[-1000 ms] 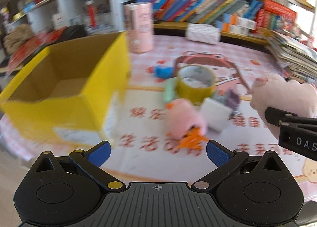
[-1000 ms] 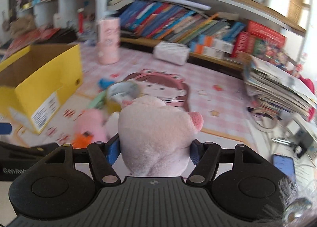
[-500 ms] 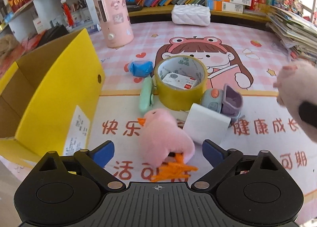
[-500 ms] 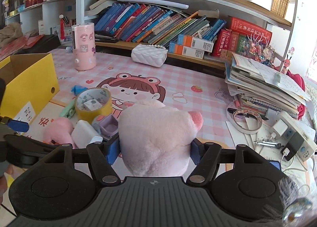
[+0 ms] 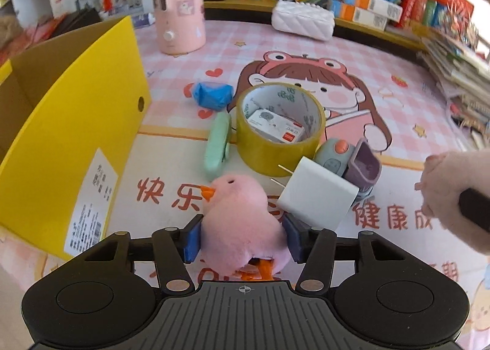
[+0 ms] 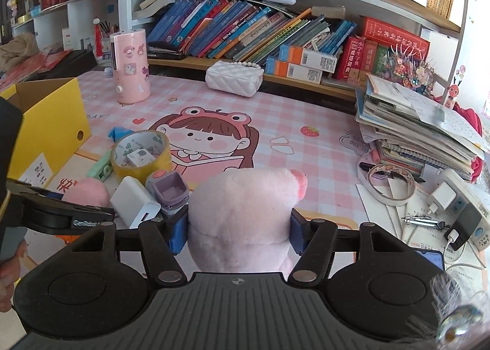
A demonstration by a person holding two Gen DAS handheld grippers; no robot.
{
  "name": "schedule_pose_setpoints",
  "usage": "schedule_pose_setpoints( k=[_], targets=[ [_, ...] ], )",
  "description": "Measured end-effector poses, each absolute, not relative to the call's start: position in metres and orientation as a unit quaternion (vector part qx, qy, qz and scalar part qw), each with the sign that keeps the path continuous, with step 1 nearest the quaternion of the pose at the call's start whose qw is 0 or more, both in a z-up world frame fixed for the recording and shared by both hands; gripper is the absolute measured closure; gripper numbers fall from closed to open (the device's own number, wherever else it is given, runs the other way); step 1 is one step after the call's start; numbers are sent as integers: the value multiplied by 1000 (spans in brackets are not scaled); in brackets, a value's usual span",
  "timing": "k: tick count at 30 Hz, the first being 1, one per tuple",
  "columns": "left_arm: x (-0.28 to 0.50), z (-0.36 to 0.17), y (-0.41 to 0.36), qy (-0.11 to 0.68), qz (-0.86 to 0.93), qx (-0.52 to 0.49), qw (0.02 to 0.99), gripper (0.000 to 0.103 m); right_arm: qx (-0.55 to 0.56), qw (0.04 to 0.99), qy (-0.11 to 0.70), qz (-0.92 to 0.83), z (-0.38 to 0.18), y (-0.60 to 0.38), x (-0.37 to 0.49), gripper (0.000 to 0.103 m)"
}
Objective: Organize objects
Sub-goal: 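Grasp the pink pig plush with the right tool while the left tool grasps the pink chick, then carry the pink chick and pink pig toward the yellow box with both tools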
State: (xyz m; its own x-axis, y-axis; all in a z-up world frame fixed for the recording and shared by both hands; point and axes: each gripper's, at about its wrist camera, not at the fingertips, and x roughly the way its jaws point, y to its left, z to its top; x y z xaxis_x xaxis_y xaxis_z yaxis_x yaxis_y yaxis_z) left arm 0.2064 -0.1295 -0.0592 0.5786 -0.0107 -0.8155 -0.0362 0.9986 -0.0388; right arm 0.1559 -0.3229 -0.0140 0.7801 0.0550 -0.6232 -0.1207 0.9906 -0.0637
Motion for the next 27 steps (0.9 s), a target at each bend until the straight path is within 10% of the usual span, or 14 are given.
schedule_pose_setpoints(
  k=[27],
  targets=[
    [94,6,-30,363,-45,-74,928,50,-41,939,336,53,-3,-219,95,43]
  ],
)
